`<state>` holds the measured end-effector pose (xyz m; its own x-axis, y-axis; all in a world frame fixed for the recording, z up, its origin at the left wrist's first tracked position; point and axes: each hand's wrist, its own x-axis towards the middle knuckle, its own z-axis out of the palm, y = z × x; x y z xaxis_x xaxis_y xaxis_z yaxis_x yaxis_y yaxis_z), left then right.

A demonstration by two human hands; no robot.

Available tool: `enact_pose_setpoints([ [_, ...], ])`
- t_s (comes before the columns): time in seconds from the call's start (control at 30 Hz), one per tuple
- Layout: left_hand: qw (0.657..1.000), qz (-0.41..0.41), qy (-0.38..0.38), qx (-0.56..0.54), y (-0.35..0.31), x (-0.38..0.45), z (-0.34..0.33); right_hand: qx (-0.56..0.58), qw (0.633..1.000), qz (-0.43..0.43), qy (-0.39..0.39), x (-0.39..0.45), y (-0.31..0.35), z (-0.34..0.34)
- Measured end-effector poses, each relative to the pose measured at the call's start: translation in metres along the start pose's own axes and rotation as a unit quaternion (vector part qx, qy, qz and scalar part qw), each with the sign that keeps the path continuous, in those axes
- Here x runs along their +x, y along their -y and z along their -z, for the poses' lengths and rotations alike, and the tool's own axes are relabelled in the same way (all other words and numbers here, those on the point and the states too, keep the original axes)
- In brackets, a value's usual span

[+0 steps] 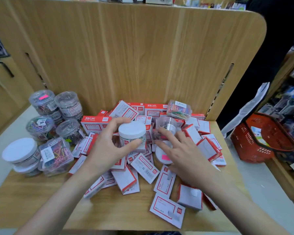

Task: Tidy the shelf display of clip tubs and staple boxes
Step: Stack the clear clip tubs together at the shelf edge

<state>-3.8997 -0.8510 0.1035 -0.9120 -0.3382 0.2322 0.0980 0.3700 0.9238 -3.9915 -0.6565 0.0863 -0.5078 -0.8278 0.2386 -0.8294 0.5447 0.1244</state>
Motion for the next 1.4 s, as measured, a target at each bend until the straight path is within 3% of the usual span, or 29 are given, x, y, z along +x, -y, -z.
enact_pose_setpoints([
  [0.13, 1.0, 0.003, -0.006, -0.015, 0.003, -0.002, -0.004, 0.015, 1.0, -0.01, 0.025, 0.005, -0.007, 0.006],
  [0.27, 1.0, 0.008, -0.017, -0.02, 0.002, -0.001, -0.005, 0.211, 0.977, -0.01, 0.043, 0.007, -0.02, 0.014],
  [0.43, 1.0, 0.003, -0.022, -0.013, 0.003, 0.001, -0.006, 0.426, 0.902, -0.063, 0.044, 0.014, -0.03, 0.035],
  [0.6, 0.996, 0.011, -0.026, -0.084, -0.002, 0.003, -0.008, 0.631, 0.763, -0.122, 0.072, 0.016, -0.035, 0.04],
  [0.7, 0.988, 0.039, -0.039, -0.142, -0.006, 0.004, -0.004, 0.667, 0.733, -0.121, 0.056, 0.023, -0.031, 0.044],
  [0.8, 0.99, 0.033, -0.032, -0.133, -0.008, -0.001, 0.006, 0.692, 0.71, -0.121, 0.041, 0.034, -0.021, 0.044],
  [0.93, 0.998, -0.003, -0.028, -0.047, -0.007, -0.018, 0.023, 0.714, 0.691, -0.11, 0.007, 0.048, -0.001, 0.044],
  [1.0, 0.997, -0.022, -0.069, 0.012, -0.005, -0.027, 0.036, 0.723, 0.684, -0.097, -0.004, 0.056, 0.011, 0.044],
  [1.1, 0.983, -0.058, -0.163, 0.06, -0.001, -0.044, 0.057, 0.709, 0.701, -0.071, -0.004, 0.069, 0.028, 0.045],
  [1.2, 0.971, -0.034, -0.236, 0.038, 0.009, -0.067, 0.081, 0.706, 0.706, -0.053, 0.018, 0.082, 0.048, 0.046],
  [1.4, 0.954, 0.008, -0.295, 0.054, 0.016, -0.094, 0.129, 0.713, 0.697, -0.053, 0.055, 0.11, 0.095, 0.043],
])
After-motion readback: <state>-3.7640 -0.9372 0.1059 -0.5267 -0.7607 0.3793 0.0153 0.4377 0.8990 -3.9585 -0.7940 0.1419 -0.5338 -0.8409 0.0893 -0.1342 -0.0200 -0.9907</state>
